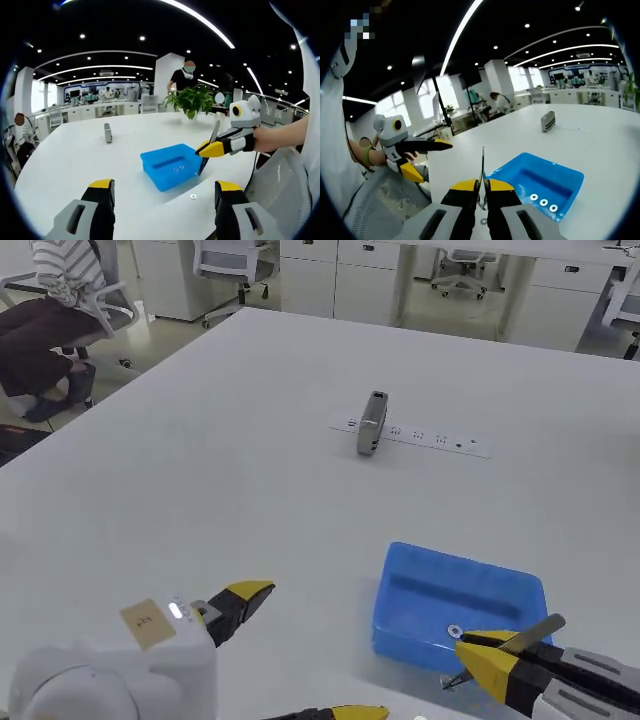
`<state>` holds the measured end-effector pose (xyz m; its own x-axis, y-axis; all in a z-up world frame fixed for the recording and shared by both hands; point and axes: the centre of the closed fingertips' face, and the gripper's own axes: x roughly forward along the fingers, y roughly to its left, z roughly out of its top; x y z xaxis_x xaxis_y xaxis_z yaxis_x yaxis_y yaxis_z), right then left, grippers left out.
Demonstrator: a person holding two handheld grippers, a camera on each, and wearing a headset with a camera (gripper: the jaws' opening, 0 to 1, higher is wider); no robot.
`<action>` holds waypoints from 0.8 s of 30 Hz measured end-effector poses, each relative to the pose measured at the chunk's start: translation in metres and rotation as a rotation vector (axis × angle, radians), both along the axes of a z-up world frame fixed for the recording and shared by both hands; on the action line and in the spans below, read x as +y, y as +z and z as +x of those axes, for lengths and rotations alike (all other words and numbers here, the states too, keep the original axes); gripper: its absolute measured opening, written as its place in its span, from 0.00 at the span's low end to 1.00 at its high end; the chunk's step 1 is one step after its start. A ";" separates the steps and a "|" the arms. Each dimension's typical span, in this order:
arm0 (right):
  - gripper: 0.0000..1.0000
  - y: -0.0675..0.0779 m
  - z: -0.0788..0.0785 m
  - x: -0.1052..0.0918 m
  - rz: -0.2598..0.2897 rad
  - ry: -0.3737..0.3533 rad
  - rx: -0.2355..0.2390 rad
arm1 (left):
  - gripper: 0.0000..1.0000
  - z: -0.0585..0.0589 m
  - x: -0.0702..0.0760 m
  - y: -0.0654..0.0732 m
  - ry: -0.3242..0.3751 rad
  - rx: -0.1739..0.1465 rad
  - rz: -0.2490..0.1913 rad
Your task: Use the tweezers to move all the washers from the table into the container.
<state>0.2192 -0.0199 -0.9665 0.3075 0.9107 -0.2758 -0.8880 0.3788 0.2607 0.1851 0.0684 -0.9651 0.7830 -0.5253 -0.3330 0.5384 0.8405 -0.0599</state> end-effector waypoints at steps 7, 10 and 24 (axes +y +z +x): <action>0.03 0.011 0.009 0.000 0.015 -0.010 -0.017 | 0.83 -0.001 0.000 0.000 -0.003 0.002 0.001; 0.03 0.016 0.015 0.000 0.027 -0.019 -0.023 | 0.83 -0.001 -0.001 0.000 -0.005 0.002 0.001; 0.03 0.018 0.044 -0.002 -0.049 -0.043 -0.044 | 0.83 -0.001 -0.002 -0.001 -0.010 0.002 0.000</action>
<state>0.2635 -0.0219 -0.9481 0.3590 0.8820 -0.3053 -0.8807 0.4284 0.2020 0.1838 0.0669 -0.9658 0.7769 -0.5332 -0.3349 0.5468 0.8350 -0.0609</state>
